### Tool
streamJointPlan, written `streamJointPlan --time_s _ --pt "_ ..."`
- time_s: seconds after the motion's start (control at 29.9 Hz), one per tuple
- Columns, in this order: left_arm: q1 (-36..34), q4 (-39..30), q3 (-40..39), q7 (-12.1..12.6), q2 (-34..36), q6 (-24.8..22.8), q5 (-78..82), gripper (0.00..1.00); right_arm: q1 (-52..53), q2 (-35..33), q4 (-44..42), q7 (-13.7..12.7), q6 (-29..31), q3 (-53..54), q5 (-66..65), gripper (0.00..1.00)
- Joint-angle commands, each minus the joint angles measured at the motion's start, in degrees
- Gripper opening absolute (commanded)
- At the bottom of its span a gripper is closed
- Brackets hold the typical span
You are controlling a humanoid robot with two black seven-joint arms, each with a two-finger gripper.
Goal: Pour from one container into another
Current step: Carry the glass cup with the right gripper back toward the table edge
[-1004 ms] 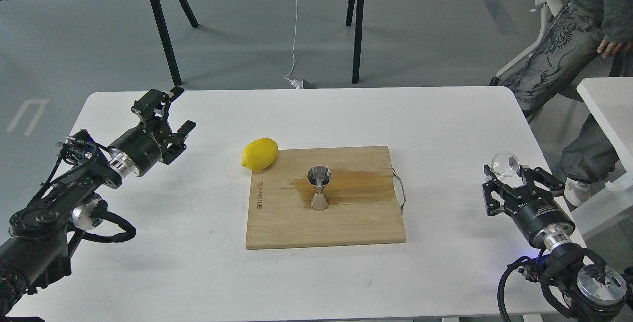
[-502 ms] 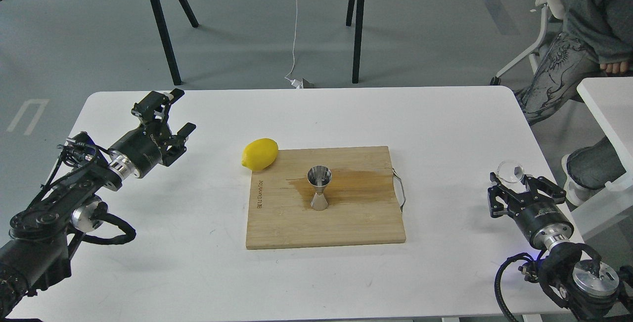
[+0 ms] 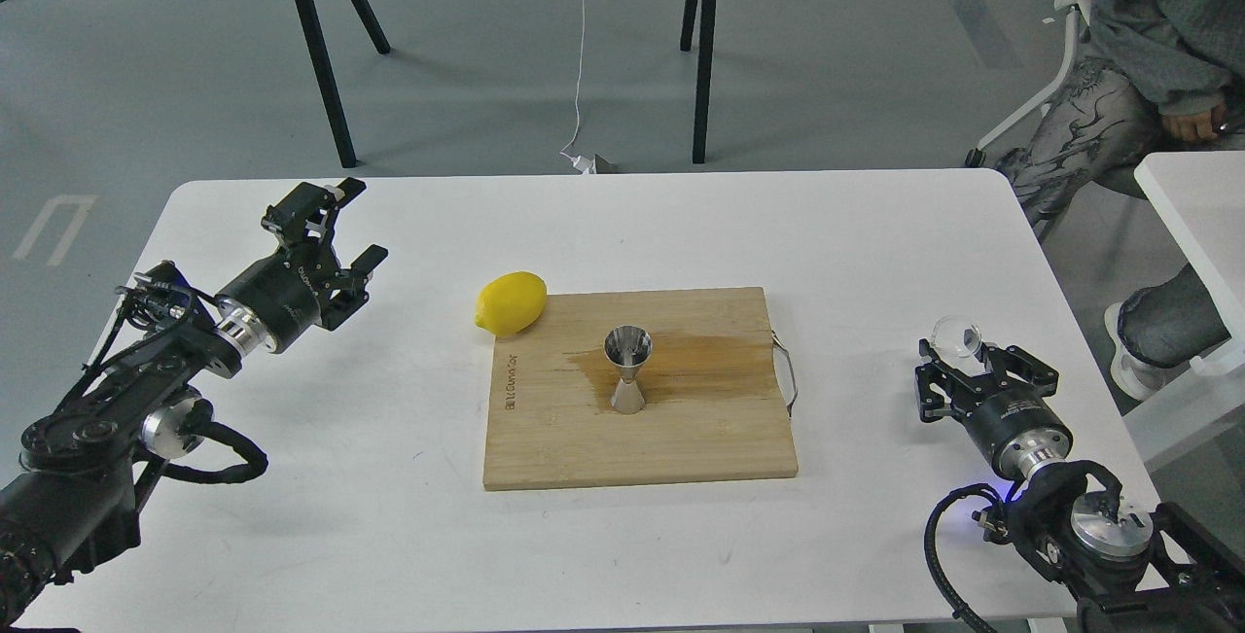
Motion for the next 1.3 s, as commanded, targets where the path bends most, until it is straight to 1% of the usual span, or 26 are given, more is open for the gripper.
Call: streamJointPlan --time_s 0.0,0.64,0.8,0.94,1.04,1.1,1.14,1.17,1.27 --pt "0.01 0.02 0.00 0.00 0.09 0.00 -0.03 0.97 0.05 0.22 -0.56 0.01 -0.07 -0.09 -0.06 0.50" --pt "0.01 0.02 0.00 0.00 0.00 0.00 -0.03 0.97 0.14 0.66 -2.93 0.01 0.10 -0.09 -0.06 0.53" --pt "0.01 0.02 0.09 0.00 0.00 0.00 0.06 0.97 0.23 0.75 -2.84 0.01 0.02 -0.09 -0.06 0.57" --pt "0.01 0.02 0.09 0.00 0.00 0.00 -0.03 0.97 0.14 0.66 -2.76 -0.17 -0.07 -0.09 -0.06 0.66" --pt "-0.08 0.02 0.09 0.00 0.00 0.00 0.06 0.97 0.05 0.66 -2.23 -1.13 0.02 -0.09 0.03 0.81" --pt "0.01 0.02 0.09 0.00 0.00 0.00 0.06 0.97 -0.30 0.66 -1.79 -1.22 0.10 -0.09 0.03 0.89" --pt "-0.08 0.02 0.09 0.00 0.00 0.00 0.06 0.97 -0.47 0.66 -1.70 -1.22 0.19 -0.09 0.11 0.95" --pt "0.01 0.02 0.09 0.00 0.00 0.00 0.06 0.97 -0.65 0.66 -1.44 -1.22 0.19 -0.09 0.11 0.96" --pt "0.01 0.02 0.09 0.00 0.00 0.00 0.05 0.97 -2.05 0.49 0.58 -1.22 0.28 -0.09 0.11 0.96"
